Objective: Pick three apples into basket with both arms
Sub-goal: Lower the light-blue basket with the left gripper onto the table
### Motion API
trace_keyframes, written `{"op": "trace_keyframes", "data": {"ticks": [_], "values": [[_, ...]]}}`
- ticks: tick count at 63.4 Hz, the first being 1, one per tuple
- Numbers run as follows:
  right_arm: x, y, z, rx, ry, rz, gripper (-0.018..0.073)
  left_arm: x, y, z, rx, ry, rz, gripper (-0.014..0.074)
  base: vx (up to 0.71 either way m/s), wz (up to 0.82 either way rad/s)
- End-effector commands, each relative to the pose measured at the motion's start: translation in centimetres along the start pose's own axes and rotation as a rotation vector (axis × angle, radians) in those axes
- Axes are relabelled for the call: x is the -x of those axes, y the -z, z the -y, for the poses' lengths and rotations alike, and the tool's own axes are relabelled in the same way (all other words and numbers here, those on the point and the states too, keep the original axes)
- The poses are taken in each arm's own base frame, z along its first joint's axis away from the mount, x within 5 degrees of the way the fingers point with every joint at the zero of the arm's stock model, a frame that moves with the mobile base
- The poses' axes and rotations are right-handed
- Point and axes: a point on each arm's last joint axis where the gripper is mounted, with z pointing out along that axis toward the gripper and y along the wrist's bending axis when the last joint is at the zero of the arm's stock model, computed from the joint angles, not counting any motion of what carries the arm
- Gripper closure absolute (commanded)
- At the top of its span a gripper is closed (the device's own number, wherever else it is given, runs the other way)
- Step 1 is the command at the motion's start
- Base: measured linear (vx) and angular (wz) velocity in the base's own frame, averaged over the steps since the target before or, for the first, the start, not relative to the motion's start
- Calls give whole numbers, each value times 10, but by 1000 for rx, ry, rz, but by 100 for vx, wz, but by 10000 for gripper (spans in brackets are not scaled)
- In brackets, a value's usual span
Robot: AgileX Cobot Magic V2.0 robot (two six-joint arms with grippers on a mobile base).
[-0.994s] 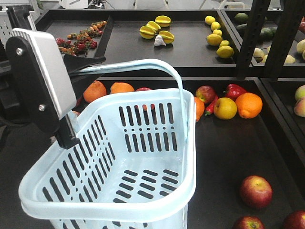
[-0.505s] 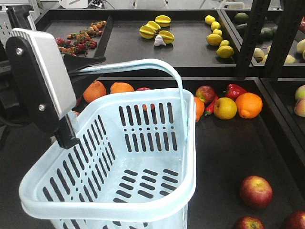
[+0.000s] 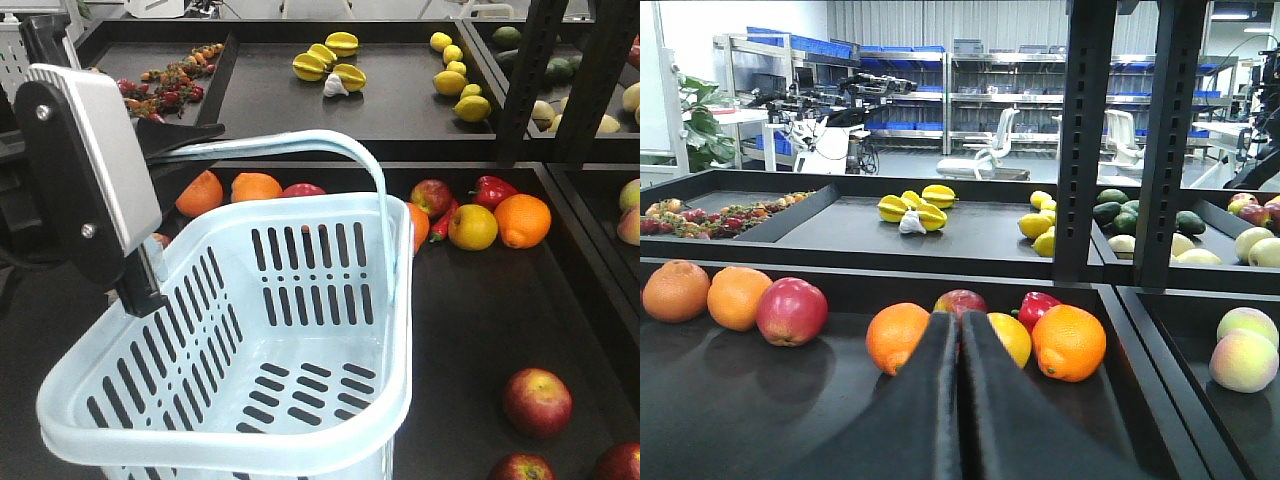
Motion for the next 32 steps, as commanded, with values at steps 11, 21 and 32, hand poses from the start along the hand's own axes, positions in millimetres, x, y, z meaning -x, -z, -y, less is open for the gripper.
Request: {"op": "trace_keyframes", "data": {"ticks": [11,21,32], "values": [[2,0,0,-2,15,54,568,8,10,-18,104,35,15,603,0,0],[2,0,0,-2,15,54,568,7,8,-17,96,36,11,603,0,0],[2,0,0,-2,15,54,568,4,3,-15,82,39,3,603,0,0]]}}
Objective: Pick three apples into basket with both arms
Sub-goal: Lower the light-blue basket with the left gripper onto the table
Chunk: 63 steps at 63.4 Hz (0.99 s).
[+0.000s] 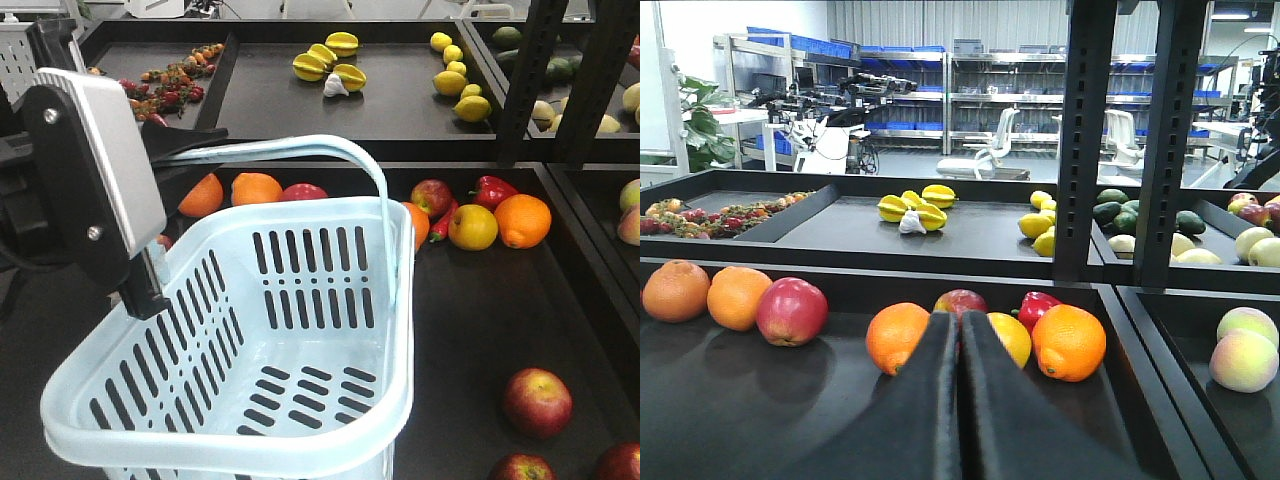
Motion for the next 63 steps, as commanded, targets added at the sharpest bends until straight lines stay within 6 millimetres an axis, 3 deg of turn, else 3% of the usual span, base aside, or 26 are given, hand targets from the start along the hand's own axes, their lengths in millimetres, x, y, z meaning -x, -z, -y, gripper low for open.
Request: {"op": "trace_keyframes", "data": {"ticks": [1,23,42,63], "values": [[2,0,0,-2,15,54,568,5,5,-16,94,38,4,603,0,0],[2,0,0,-2,15,54,568,-6,-17,-10,78,40,-49,603,0,0],[2,0,0,-2,15,54,568,-39,-62,2,137,-78,-221,603,0,0],[2,0,0,-2,15,54,568,-73,-106,30,110,-157,-355,603,0,0]]}}
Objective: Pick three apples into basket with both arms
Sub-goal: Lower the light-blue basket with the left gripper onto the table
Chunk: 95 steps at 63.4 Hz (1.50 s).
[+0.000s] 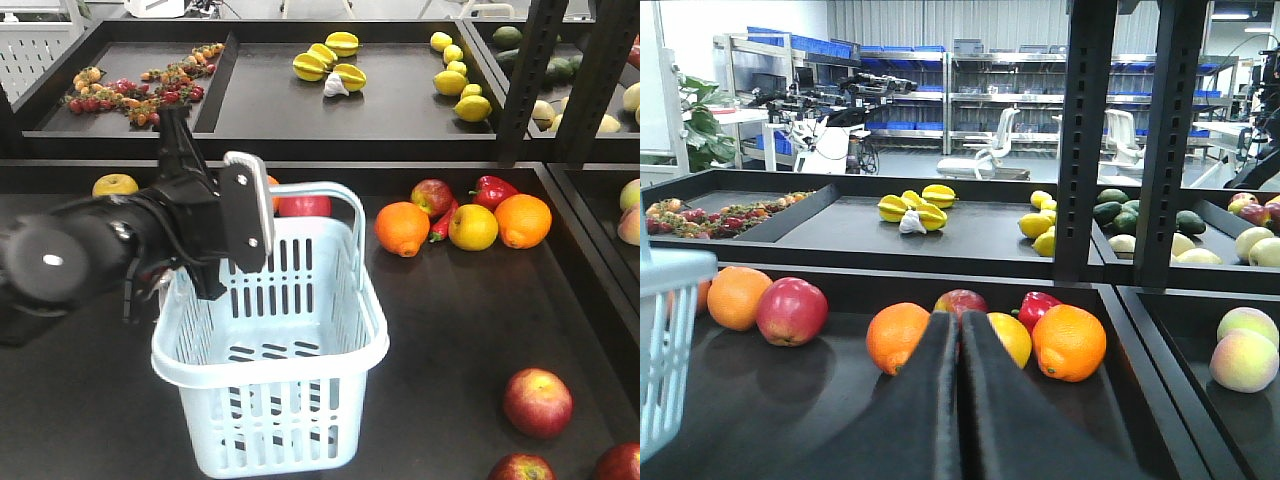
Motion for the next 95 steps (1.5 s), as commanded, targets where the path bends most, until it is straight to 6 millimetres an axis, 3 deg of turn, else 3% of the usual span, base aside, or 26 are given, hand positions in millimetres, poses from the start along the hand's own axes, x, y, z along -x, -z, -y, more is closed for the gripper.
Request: {"op": "trace_keyframes", "data": {"ticks": [1,18,29,43,68,82,95], "values": [[2,0,0,-2,15,54,568,-1,-1,-19,135,-26,-40,603,0,0],[2,0,0,-2,15,54,568,-3,-23,-7,170,5,-35,603,0,0],[2,0,0,-2,15,54,568,8,-27,-9,246,79,106,603,0,0],[2,0,0,-2,15,54,568,19,-40,7,207,91,266,603,0,0],[2,0,0,-2,15,54,568,9,-59,24,195,69,252,603,0,0],[2,0,0,-2,15,54,568,4,-67,36,154,-52,215,601,0,0],[2,0,0,-2,15,54,568,-3,-71,41,101,33,148,595,0,0]]}}
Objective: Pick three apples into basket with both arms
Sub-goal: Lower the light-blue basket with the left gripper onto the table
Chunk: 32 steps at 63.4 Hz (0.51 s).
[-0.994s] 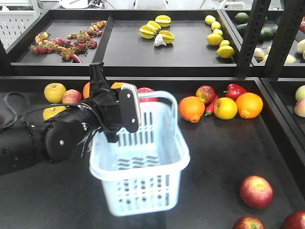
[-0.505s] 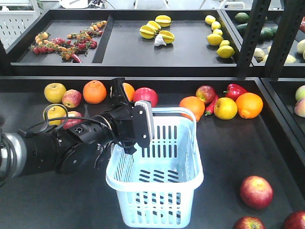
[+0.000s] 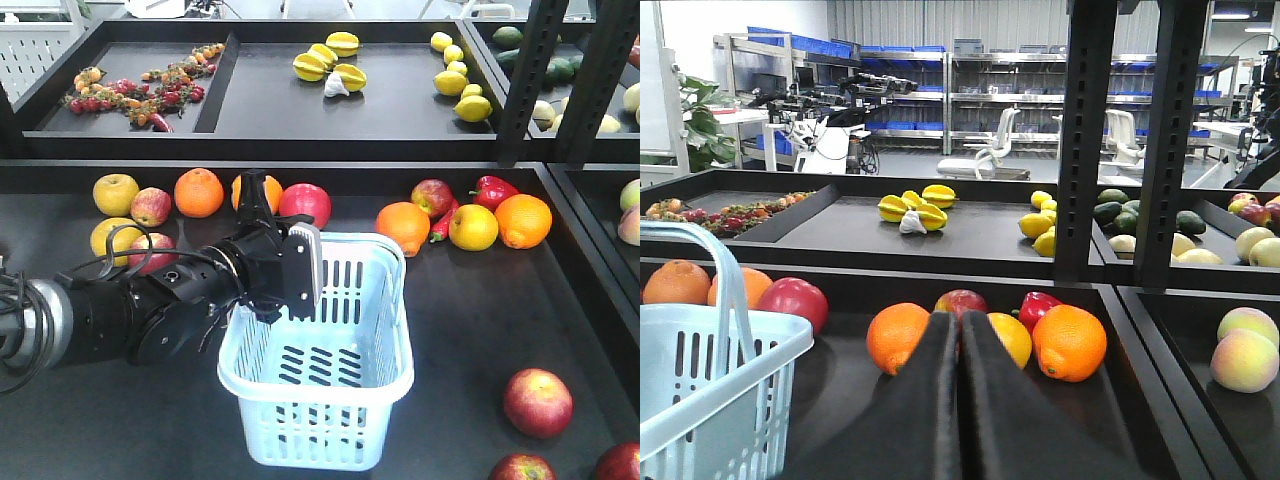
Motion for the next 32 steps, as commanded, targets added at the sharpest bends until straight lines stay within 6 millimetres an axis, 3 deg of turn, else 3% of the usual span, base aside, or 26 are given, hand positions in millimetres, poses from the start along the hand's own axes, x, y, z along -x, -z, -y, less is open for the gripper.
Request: {"op": "trace_keyframes", "data": {"ticks": [1,20,32], "values": [[2,0,0,-2,15,54,568,3,6,-26,108,94,-14,594,0,0],[2,0,0,-2,15,54,568,1,7,-29,136,152,-35,551,0,0],[2,0,0,-2,15,54,568,0,7,-25,101,151,-45,438,0,0]]}}
